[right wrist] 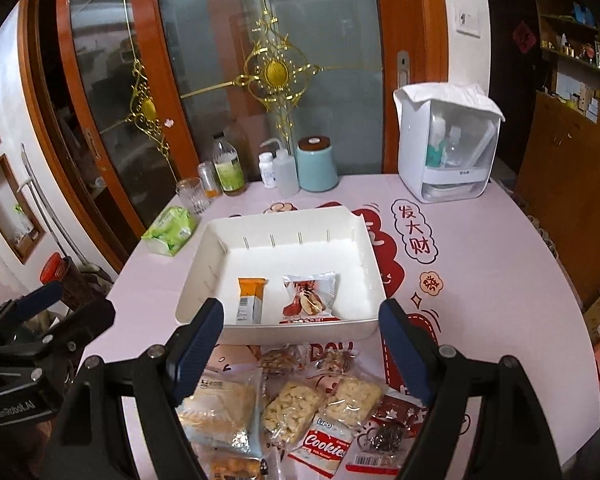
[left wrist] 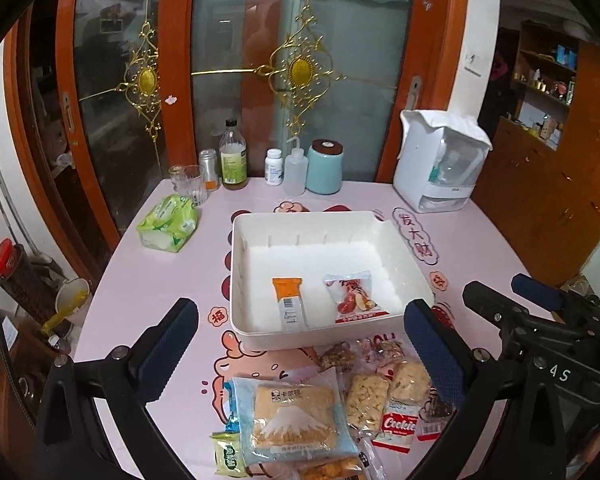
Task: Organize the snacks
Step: 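Withdraw both open tools from the tray back toward the snack pile, then move left tool onto blue-white bread bag while right tool approaches orange cookie-ball pack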
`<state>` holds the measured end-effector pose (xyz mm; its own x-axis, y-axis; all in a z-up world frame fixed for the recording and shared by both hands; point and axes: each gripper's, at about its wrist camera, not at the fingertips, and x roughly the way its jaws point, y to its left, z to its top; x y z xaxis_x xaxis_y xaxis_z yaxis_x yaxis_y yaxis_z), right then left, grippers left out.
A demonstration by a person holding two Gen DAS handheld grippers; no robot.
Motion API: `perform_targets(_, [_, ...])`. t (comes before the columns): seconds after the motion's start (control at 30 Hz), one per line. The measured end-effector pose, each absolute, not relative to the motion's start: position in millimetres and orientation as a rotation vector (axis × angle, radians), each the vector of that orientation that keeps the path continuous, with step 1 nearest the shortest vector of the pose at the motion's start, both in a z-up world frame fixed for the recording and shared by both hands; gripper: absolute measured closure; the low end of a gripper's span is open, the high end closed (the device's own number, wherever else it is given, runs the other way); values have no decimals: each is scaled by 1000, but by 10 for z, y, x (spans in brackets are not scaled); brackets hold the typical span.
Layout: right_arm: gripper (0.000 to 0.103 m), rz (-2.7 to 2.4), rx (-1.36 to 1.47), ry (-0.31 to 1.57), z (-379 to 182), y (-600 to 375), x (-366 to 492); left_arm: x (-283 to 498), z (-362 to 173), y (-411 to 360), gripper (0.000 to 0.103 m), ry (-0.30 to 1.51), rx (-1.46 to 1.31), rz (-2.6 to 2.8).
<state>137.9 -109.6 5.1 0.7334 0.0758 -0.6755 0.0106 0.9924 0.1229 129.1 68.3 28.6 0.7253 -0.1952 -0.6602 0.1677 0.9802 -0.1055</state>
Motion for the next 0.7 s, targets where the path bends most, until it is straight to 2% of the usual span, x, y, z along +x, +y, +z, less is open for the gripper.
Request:
perform_targets(0.3, [22,48,125,782,-111,-1068,1154,1088,270,830,1,744,-107,-269])
perform_targets(0.7, [22,198,145,981,-889,-905,875,1036,-147,1035,1,834,-87,-207])
